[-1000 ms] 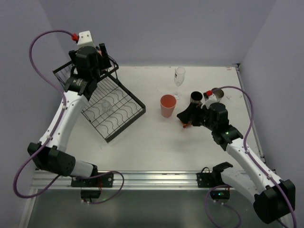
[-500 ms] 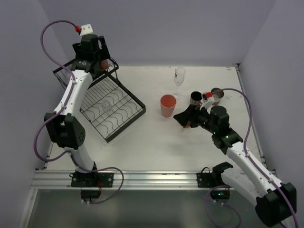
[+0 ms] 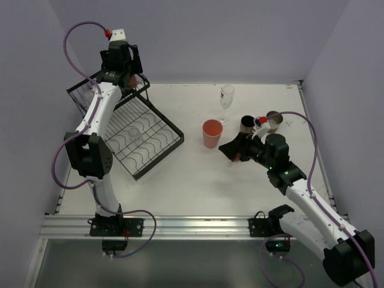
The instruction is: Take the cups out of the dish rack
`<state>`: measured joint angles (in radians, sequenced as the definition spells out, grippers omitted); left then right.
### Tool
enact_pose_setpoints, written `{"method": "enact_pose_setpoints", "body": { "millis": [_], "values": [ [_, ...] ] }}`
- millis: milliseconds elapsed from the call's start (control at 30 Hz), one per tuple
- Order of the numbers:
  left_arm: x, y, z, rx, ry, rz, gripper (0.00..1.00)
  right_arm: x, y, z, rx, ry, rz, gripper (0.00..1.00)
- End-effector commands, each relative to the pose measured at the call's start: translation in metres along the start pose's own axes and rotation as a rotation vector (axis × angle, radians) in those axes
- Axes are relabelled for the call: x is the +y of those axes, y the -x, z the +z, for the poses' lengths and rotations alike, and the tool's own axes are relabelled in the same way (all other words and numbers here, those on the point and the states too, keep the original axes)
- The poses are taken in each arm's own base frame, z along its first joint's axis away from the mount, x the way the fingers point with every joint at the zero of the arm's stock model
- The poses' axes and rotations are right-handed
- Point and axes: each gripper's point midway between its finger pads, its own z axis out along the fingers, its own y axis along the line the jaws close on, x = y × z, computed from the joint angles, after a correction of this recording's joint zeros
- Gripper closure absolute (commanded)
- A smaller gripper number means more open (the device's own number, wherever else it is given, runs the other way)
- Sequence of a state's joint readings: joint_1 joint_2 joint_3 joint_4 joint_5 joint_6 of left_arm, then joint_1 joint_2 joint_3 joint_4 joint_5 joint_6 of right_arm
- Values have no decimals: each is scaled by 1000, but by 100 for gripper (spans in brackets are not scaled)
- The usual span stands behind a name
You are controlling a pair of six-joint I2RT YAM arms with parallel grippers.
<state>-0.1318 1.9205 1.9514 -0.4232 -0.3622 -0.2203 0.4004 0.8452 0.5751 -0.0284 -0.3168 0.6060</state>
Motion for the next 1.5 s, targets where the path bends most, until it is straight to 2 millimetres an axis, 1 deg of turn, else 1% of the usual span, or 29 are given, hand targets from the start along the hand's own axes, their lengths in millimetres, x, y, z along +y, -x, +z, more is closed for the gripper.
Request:
{"method": "enact_pose_setpoints", "body": {
  "millis": [0, 100, 133, 200, 233, 300, 333, 400, 500, 600, 633, 700, 800, 900, 967, 1000, 1300, 1367, 1467],
  "values": [
    [5, 23, -5, -50, 5, 18, 15, 7, 8, 3, -26, 30, -22, 22],
    [11, 18, -4, -42, 36, 22, 22, 7, 7, 4, -22, 30, -22, 22],
    [14, 18, -4, -45, 54, 19, 26, 6, 6, 4, -22, 28, -21, 22],
    [14, 19, -9, -77, 41, 3, 25, 6, 5, 6, -14, 32, -20, 22],
    [12, 18, -10, -85, 23, -1, 22, 6, 3, 6, -7, 33, -19, 22],
    [9, 25, -16, -117, -3, -23, 14, 7, 1, 8, 4, 42, -16, 22],
    [7, 28, -18, -126, -19, -30, 8, 7, 0, 8, 9, 44, -18, 22],
    [7, 36, -23, -151, -26, -46, 7, 8, -2, 10, 19, 45, -18, 22],
    [11, 41, -28, -168, -12, -54, 7, 7, -4, 10, 23, 45, -21, 22],
    [21, 41, -31, -171, 32, -53, 16, 8, -5, 11, 29, 47, -21, 22],
    [23, 40, -32, -170, 38, -49, 21, 8, -5, 11, 31, 47, -20, 22],
    [23, 34, -31, -150, 40, -34, 28, 8, -4, 12, 27, 46, -21, 22],
    [23, 20, -25, -112, 41, -18, 30, 9, -5, 12, 29, 52, -22, 22],
    [20, 10, -17, -84, 34, 7, 31, 10, -4, 11, 26, 50, -25, 22],
    [16, 5, -11, -70, 19, 21, 29, 12, -3, 10, 24, 53, -28, 22],
    [10, 4, -9, -66, -12, 28, 27, 12, -3, 11, 24, 53, -31, 22],
    [8, 14, 3, -88, -2, 56, 27, 14, -6, 13, 37, 60, -35, 22],
    [8, 11, 6, -83, 4, 59, 28, 14, -7, 13, 39, 58, -36, 22],
    [8, 8, 9, -77, 8, 64, 34, 13, -8, 14, 41, 53, -40, 22]
  ]
}}
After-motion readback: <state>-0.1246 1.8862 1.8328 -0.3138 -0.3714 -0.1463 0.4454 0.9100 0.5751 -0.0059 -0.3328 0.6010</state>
